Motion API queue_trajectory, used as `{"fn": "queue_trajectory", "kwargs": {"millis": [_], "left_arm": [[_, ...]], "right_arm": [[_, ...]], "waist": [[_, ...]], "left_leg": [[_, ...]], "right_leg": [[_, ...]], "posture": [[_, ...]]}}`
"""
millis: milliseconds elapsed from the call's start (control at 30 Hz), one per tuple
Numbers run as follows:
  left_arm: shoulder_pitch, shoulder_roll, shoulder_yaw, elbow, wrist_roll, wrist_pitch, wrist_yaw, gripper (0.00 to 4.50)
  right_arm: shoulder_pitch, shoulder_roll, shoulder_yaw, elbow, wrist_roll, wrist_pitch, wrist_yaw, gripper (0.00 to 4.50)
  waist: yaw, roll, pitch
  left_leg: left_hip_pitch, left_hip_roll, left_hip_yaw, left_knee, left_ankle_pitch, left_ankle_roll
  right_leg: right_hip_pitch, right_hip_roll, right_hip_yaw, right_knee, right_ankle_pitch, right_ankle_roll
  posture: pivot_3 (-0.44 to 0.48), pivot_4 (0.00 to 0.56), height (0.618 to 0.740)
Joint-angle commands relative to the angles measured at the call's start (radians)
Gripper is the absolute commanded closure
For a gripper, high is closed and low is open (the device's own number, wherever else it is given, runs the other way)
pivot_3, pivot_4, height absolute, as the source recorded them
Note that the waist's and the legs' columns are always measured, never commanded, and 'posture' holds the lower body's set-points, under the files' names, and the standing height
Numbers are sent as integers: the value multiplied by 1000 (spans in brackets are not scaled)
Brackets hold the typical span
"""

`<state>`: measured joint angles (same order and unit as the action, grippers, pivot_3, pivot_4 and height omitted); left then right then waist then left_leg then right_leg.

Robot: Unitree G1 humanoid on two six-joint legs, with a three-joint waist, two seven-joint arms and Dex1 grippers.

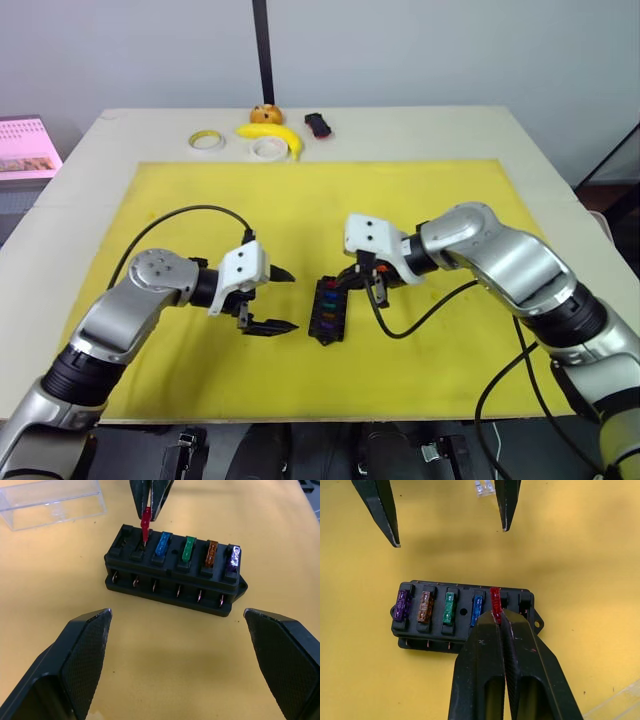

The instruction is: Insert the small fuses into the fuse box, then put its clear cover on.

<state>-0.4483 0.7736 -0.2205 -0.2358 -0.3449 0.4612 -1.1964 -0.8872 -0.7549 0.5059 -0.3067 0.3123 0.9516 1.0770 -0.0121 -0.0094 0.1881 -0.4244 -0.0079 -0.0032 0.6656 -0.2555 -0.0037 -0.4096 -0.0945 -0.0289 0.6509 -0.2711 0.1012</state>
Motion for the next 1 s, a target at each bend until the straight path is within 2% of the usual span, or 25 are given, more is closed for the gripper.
{"fn": "queue_trajectory", "kwargs": {"millis": [33, 1000], "left_arm": [[-8, -2, 11, -10, 1, -17, -4, 51], [-5, -7, 8, -20, 12, -16, 5, 51]], "right_arm": [[0, 3, -7, -5, -20, -19, 2, 4500], [38, 29, 32, 22, -95, -51, 10, 4500]], "waist": [[0, 0, 0], [0, 0, 0]], "left_leg": [[0, 0, 0, 0, 0, 0], [0, 0, 0, 0, 0, 0]], "right_leg": [[0, 0, 0, 0, 0, 0], [0, 0, 0, 1, 0, 0]], "posture": [[0, 150, 740], [0, 150, 740]]}}
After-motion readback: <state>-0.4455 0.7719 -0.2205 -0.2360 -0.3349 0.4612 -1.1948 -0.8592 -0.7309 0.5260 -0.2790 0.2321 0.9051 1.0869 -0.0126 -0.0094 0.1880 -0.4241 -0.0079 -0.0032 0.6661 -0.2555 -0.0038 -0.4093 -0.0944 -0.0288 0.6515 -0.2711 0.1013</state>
